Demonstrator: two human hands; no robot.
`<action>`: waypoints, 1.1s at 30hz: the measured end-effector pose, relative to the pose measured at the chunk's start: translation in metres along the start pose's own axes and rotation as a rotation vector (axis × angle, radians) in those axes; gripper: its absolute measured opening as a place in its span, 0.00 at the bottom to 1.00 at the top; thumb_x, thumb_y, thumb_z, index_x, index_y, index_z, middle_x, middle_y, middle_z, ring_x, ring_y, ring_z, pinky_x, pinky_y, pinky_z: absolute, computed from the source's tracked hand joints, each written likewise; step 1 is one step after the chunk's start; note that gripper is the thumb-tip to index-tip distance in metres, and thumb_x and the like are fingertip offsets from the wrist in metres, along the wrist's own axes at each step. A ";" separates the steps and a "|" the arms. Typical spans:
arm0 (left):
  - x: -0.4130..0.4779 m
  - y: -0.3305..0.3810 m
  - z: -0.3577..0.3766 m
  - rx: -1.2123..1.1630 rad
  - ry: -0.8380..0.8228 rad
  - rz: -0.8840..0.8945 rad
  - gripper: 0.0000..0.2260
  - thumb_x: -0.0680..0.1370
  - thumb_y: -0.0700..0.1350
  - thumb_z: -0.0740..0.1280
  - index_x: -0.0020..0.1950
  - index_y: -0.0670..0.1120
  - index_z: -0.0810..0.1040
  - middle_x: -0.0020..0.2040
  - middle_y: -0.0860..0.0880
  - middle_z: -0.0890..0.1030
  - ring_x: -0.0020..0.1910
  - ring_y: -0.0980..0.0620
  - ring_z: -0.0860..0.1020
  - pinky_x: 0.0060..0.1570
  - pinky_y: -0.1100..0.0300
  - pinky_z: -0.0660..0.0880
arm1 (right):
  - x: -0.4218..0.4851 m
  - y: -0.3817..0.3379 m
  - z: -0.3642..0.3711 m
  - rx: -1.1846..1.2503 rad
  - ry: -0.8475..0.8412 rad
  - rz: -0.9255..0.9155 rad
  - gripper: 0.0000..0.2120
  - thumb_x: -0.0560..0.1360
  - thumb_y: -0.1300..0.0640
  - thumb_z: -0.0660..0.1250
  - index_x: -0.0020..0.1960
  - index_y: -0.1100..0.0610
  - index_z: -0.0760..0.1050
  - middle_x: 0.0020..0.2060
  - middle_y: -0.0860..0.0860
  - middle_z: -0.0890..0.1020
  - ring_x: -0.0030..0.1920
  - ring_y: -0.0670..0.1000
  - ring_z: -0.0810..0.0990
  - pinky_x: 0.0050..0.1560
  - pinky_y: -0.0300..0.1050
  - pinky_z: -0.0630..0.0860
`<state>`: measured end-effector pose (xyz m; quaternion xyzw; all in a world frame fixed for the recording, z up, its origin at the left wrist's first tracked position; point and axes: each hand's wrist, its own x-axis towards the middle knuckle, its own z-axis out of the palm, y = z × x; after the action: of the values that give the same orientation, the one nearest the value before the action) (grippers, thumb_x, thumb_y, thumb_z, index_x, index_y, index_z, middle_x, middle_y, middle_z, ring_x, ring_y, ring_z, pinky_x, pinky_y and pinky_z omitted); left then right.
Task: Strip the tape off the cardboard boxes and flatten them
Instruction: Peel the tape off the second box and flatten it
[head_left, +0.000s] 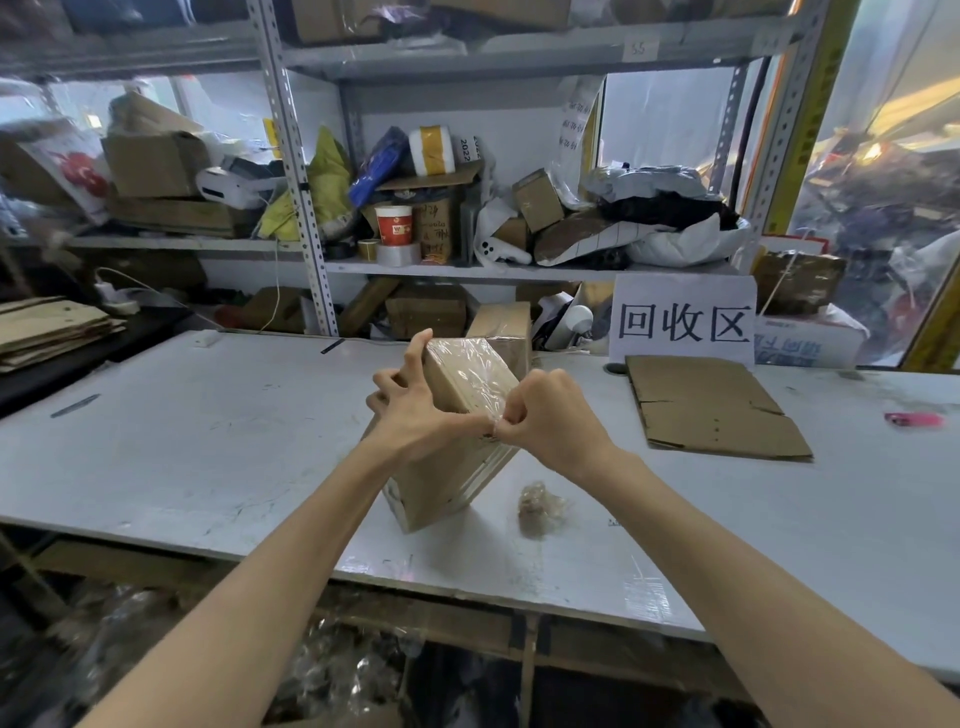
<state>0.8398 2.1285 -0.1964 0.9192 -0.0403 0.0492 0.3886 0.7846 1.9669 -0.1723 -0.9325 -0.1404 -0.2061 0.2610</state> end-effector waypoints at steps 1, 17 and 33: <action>-0.001 -0.001 0.001 0.006 0.013 0.004 0.55 0.48 0.75 0.67 0.67 0.74 0.37 0.64 0.48 0.54 0.69 0.36 0.56 0.66 0.39 0.64 | -0.001 0.001 0.001 -0.001 0.014 -0.001 0.10 0.71 0.62 0.71 0.32 0.64 0.80 0.25 0.53 0.76 0.27 0.48 0.73 0.33 0.35 0.66; -0.005 -0.014 0.002 -0.004 0.183 0.219 0.29 0.70 0.70 0.62 0.63 0.64 0.52 0.59 0.55 0.55 0.66 0.43 0.63 0.66 0.45 0.66 | 0.007 0.010 0.016 0.136 0.156 0.095 0.10 0.70 0.49 0.74 0.45 0.55 0.84 0.40 0.48 0.80 0.40 0.48 0.77 0.42 0.43 0.73; -0.004 -0.012 -0.001 0.051 0.187 0.302 0.19 0.73 0.63 0.69 0.60 0.64 0.68 0.55 0.52 0.57 0.57 0.48 0.60 0.62 0.50 0.67 | 0.009 0.016 0.017 0.213 0.161 0.173 0.07 0.74 0.54 0.66 0.40 0.57 0.74 0.37 0.50 0.78 0.37 0.49 0.75 0.39 0.46 0.70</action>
<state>0.8371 2.1377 -0.2041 0.9038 -0.1400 0.1934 0.3552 0.8035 1.9644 -0.1887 -0.8886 -0.0592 -0.2409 0.3859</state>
